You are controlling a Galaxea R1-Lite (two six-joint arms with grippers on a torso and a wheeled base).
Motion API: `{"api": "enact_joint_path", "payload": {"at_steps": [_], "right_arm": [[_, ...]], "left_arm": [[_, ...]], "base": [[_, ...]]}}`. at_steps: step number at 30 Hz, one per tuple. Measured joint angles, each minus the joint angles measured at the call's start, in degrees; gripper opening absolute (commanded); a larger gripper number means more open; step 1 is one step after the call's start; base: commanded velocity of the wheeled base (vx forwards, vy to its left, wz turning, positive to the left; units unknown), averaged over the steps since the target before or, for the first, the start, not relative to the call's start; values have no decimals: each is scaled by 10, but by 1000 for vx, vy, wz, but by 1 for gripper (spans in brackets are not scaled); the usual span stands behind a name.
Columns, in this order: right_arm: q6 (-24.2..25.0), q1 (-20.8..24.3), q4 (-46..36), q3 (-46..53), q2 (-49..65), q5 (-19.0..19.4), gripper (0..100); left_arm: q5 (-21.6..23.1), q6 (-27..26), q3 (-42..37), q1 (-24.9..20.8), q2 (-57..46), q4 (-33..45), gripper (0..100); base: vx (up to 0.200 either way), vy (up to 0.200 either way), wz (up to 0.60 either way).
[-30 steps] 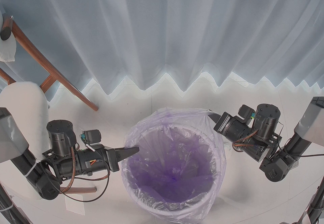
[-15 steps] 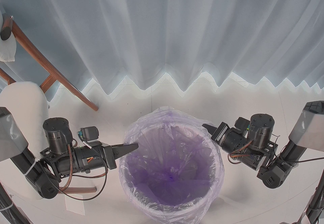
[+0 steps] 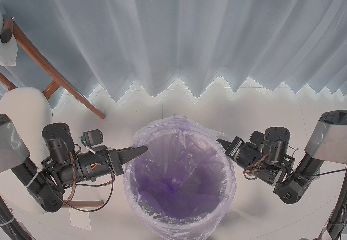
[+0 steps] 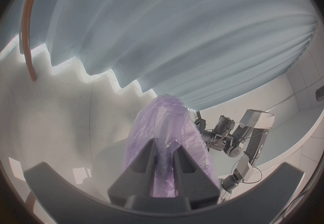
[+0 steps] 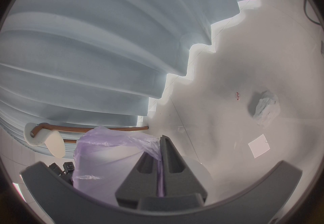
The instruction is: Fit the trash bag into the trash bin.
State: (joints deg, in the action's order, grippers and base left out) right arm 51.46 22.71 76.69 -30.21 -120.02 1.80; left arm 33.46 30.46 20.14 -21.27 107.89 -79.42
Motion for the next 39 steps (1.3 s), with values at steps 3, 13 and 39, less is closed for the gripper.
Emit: {"api": "enact_joint_path", "payload": {"at_steps": [3,13,39], "right_arm": [[-3,0,0,3,-1,-2,100],[-2,0,14,38,34,-9,100],[-19,12,45,132,80,-4,100]], "left_arm": [[-2,0,-1,0,0,-1,0],[-6,-1,-2,5,1,-1,0],[-20,-75,1,31,76,-59,0]], "base": [[0,0,0],[0,0,0],[0,0,0]]}}
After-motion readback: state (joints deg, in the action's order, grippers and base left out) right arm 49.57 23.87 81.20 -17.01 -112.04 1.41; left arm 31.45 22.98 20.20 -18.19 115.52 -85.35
